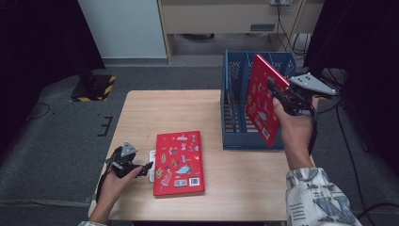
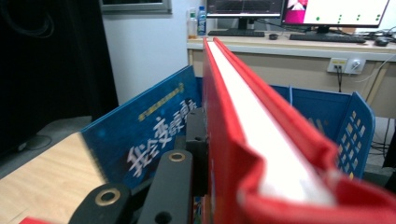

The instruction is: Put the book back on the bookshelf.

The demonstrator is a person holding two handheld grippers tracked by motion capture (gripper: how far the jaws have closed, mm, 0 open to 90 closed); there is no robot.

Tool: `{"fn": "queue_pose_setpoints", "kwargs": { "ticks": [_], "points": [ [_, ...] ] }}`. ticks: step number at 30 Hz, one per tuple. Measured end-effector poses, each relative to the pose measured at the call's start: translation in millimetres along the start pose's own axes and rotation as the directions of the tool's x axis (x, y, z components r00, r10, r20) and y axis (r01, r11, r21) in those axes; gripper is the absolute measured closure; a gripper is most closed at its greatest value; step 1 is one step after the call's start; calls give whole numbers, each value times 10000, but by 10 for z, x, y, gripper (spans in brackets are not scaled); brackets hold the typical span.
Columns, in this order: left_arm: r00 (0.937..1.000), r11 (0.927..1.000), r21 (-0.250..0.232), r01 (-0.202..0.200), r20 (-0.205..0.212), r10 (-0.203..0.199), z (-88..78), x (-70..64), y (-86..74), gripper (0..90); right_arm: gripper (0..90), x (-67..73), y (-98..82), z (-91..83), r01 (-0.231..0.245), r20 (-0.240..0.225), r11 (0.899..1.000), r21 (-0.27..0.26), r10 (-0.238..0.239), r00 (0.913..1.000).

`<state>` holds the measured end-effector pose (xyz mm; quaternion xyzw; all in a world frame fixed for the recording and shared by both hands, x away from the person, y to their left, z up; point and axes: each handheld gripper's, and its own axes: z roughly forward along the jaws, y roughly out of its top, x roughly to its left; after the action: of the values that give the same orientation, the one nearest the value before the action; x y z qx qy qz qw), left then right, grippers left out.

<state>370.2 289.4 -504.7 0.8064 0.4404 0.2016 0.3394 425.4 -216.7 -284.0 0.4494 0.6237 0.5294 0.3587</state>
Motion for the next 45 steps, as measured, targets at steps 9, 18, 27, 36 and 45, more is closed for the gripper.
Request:
{"fn": "queue_pose_setpoints", "kwargs": {
  "ticks": [9,18,27,36,45],
  "points": [
    [10000,10000,16,-2,29,2,11,10,-1,50,800,-87,29,234,-195,531,9998,-5,195,9984],
    [10000,10000,48,-22,10,22,12,0,-2,50,800,-154,43,389,-265,832,9995,168,250,9962],
    [10000,10000,7,46,31,-46,5,13,-1,49,800,-216,3,531,-538,1041,9985,114,523,9932],
    [9999,9999,-44,103,25,-103,-1,14,-4,49,800,-190,-19,643,-418,1311,9990,185,390,9906],
    [10000,9999,-46,92,23,-92,1,12,-1,49,800,-225,-32,698,-520,1317,9986,109,501,9900]
  ]
}}
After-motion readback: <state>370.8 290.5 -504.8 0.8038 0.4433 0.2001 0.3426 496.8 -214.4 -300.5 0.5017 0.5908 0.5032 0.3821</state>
